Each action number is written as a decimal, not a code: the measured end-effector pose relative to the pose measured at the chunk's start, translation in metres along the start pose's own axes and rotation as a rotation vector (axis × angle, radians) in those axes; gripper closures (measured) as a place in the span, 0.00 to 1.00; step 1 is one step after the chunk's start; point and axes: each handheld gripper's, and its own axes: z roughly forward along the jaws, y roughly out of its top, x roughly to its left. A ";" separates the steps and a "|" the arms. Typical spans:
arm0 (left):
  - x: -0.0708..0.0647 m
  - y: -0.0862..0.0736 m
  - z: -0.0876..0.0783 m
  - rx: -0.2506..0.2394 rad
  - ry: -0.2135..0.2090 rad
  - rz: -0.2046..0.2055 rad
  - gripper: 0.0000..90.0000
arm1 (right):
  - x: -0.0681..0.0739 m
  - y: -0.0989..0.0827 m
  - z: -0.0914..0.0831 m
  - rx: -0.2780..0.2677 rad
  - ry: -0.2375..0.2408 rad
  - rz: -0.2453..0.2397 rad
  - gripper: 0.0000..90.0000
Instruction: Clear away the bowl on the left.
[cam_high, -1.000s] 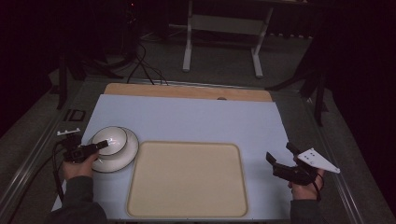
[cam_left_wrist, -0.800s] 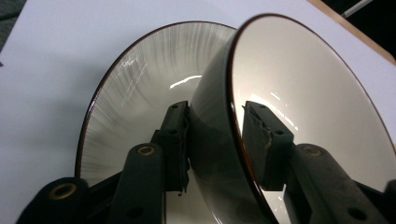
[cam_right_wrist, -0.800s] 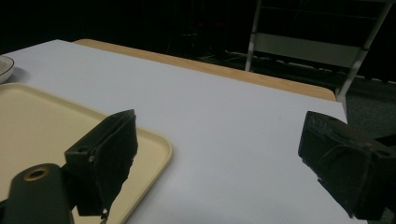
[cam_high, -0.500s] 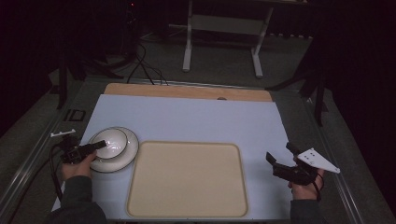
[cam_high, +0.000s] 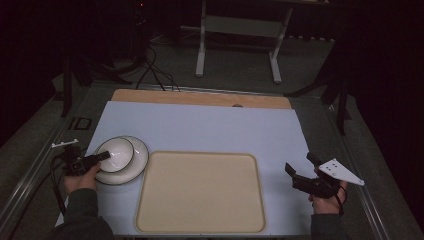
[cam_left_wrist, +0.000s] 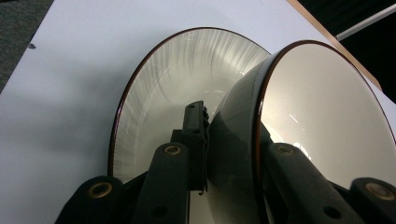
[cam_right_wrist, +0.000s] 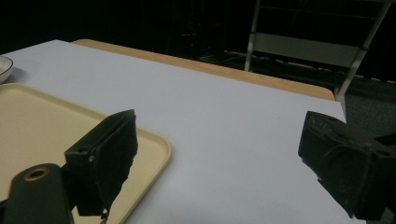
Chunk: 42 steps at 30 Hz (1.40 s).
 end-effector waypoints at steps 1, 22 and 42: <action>0.000 0.000 0.000 0.000 0.001 -0.002 0.87 | 0.000 0.000 0.000 0.000 0.000 0.001 0.13; -0.002 0.001 -0.010 -0.041 -0.023 0.005 0.87 | 0.001 0.000 0.000 0.001 0.002 0.000 0.13; -0.008 0.000 -0.019 -0.066 -0.080 0.018 0.87 | 0.000 0.000 0.000 0.001 0.000 -0.001 0.13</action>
